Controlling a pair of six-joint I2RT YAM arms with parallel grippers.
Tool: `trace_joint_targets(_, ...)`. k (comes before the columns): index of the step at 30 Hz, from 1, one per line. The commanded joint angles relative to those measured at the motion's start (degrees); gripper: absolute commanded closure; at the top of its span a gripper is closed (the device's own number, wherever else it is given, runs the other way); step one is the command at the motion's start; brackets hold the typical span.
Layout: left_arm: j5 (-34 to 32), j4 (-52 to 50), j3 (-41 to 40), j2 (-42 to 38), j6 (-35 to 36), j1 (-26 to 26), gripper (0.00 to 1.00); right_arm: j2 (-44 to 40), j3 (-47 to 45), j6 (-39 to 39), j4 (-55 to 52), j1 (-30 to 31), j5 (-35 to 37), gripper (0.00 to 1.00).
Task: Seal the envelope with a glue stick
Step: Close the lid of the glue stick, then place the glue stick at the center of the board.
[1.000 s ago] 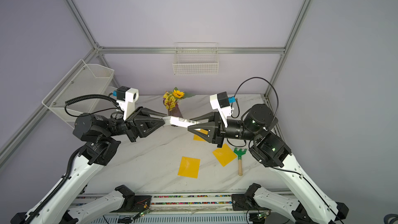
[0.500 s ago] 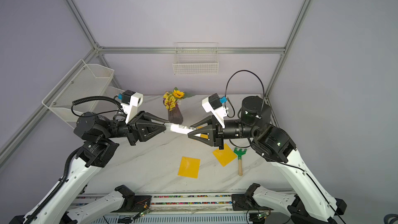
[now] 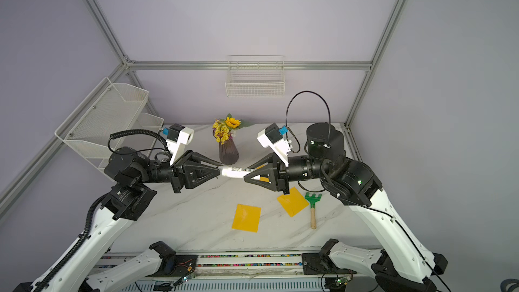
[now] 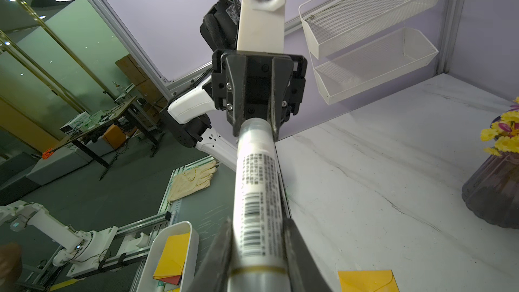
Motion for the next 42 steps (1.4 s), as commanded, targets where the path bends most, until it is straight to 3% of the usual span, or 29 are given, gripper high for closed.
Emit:
trace_joint_targets(1,-0.9,2.5,-0.3,-0.6,-0.8,-0.1,0.87,0.9,-1.8,3.4,6.9,0.2,-1.0,1.0)
trace_joint_targets(13,-1.4,8.8,-4.3,0.8,-4.5,-1.2,0.85,4.7,-5.6,8.7,16.5,1.4,-2.6,1.0)
trace_joint_targets(16,-1.6,6.7,-4.3,0.5,-3.1,-1.3,0.83,4.9,-6.0,8.8,16.5,1.6,-1.2,1.0)
trace_joint_targets(19,-4.7,-2.2,-3.4,-1.5,2.6,-1.2,0.76,3.6,-6.5,7.9,15.2,1.6,2.7,1.0)
trace_joint_targets(23,-14.3,-22.6,1.8,-3.5,15.1,-1.2,0.62,0.3,-11.1,8.8,16.7,1.6,9.3,1.0)
trace_joint_targets(27,-25.4,-32.8,4.1,-5.2,20.6,-1.2,0.43,-2.8,-16.8,8.9,20.1,1.6,14.4,1.0)
trace_joint_targets(35,-40.3,-36.3,0.7,-9.3,23.2,-1.2,0.26,-2.9,-29.7,6.8,31.1,2.3,22.5,1.0)
trace_joint_targets(42,-52.5,-38.2,-5.3,-11.3,22.4,-1.2,0.24,6.7,-40.3,-2.4,46.1,5.9,33.8,1.0)
